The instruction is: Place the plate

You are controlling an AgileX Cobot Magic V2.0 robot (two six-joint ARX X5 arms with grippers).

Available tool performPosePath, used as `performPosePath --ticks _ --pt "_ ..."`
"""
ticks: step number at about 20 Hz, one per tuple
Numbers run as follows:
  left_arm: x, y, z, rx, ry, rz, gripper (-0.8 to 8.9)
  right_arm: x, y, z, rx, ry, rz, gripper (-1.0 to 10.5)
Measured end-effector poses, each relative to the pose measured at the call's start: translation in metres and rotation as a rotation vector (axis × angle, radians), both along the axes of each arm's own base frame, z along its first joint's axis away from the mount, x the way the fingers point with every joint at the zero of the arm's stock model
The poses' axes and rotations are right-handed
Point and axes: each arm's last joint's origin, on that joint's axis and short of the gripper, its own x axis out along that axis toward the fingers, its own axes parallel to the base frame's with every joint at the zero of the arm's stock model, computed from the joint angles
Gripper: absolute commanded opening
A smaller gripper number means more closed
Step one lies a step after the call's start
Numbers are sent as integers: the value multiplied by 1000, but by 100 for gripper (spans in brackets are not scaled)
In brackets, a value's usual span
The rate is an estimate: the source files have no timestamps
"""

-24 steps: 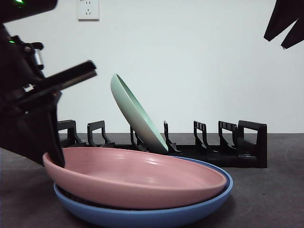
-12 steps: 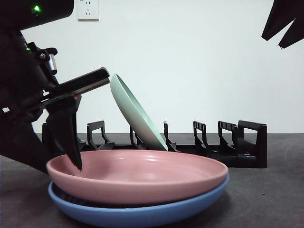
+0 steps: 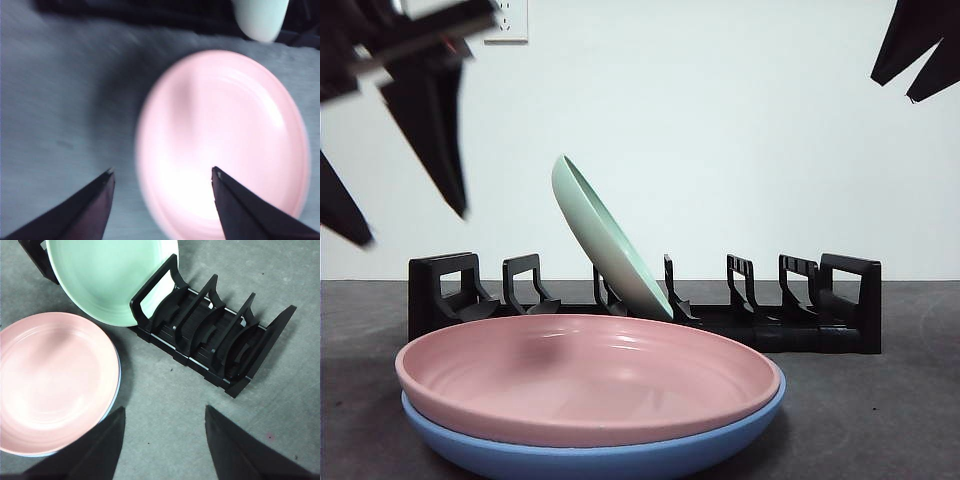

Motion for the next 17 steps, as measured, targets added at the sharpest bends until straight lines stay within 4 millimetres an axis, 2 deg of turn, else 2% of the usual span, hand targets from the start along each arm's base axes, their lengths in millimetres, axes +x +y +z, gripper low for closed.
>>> performPosePath --ticks 5,9,12,14,17 --pt "-15 38 50 70 -205 -95 312 0 0 0 16 7 -17 252" --pt "-44 80 65 149 -312 -82 312 11 5 0 73 44 -51 252" --pt "-73 103 68 177 -351 -43 312 32 16 6 150 136 -30 252" --pt "-90 113 69 165 -387 -23 312 50 30 15 182 199 0 252" --pt "-101 118 71 142 -434 -8 312 80 65 28 164 272 68 252"
